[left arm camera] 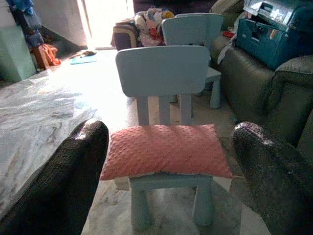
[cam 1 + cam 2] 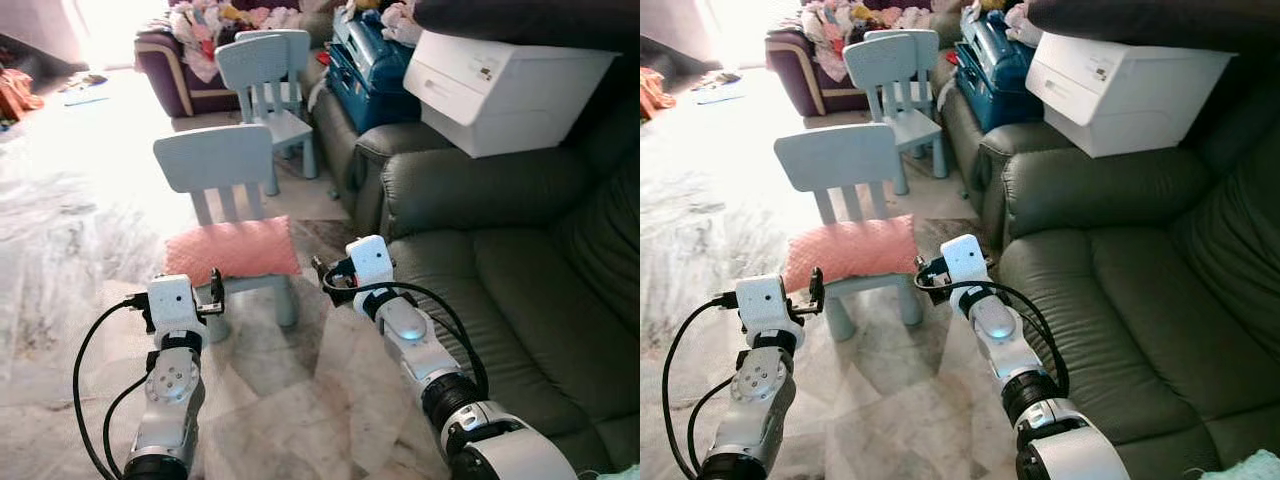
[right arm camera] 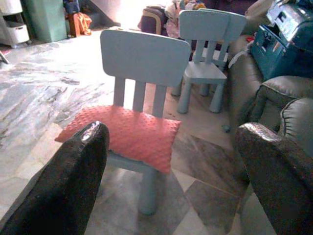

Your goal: Move the pillow to the sofa

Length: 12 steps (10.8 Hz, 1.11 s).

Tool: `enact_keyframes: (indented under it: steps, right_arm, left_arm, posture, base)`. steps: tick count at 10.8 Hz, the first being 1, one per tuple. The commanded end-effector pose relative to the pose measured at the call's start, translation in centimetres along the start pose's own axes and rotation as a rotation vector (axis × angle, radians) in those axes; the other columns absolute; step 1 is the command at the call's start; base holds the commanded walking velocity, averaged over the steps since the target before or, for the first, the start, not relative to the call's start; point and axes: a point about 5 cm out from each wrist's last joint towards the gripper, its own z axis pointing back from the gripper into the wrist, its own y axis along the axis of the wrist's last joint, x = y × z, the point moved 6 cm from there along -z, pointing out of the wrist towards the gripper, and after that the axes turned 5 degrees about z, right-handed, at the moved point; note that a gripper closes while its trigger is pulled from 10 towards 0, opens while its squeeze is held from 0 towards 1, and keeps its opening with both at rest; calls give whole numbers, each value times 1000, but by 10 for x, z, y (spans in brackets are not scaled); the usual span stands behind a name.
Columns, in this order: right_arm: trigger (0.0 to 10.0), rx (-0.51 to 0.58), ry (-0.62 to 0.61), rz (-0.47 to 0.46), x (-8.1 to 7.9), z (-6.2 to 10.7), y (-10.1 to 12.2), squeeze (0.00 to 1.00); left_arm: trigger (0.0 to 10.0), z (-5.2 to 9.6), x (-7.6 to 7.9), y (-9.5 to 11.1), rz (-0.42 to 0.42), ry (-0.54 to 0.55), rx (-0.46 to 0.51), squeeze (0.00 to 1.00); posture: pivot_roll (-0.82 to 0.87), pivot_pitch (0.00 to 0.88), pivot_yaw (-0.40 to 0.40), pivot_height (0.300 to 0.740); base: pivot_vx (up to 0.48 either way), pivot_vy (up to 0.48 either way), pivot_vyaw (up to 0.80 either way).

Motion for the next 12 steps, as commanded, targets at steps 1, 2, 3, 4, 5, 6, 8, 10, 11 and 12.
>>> enact_keyframes:
  steps: [1,2,3,4,5,6,8,10,11,12]
  right_arm:
    - [10000,11,-2,-4,0,-2,4,0]
    - [10000,10,5,-7,-1,-2,4,0]
    - [10000,8,15,-2,-4,-2,3,0]
    - [10000,6,27,6,-7,-1,1,0]
    - [10000,-5,34,-1,-9,1,-3,0]
    - [10000,-19,44,13,-13,1,-6,0]
    - [10000,-10,46,-4,-17,1,-5,0]
    - [10000,-15,41,-8,-15,1,-6,0]
    - [10000,-15,39,-11,-15,1,-6,0]
    - [10000,-12,34,-18,-14,1,-6,0]
  left_arm:
    - [10000,0,-1,1,-5,1,-2,0]
    - [10000,2,-4,0,3,14,-5,0]
    - [10000,7,-10,-5,6,32,-16,0]
    - [10000,10,-12,-7,13,42,-24,0]
    - [10000,14,-13,-9,19,44,-27,0]
    - [10000,16,-13,-9,18,44,-31,0]
    - [10000,16,-15,-8,12,43,-33,0]
    - [10000,15,-16,-5,10,45,-29,0]
    - [10000,16,-17,-5,6,46,-35,0]
    - [10000,18,-18,-8,4,45,-48,0]
  posture:
    - [-125,15,40,740]
    - [-122,18,36,740]
    - [-118,31,25,740]
    - [-110,41,22,740]
    - [-102,50,21,740]
    - [-99,58,26,740]
    - [-99,65,30,740]
    - [-98,72,34,740]
    - [-101,76,38,740]
    - [-100,72,49,740]
  base:
    - [0,0,0]
    - [0,0,0]
    - [0,0,0]
    - [0,0,0]
    - [0,0,0]
    - [0,0,800]
    - [0,0,400]
    - [0,0,0]
    - [0,0,0]
    - [0,0,0]
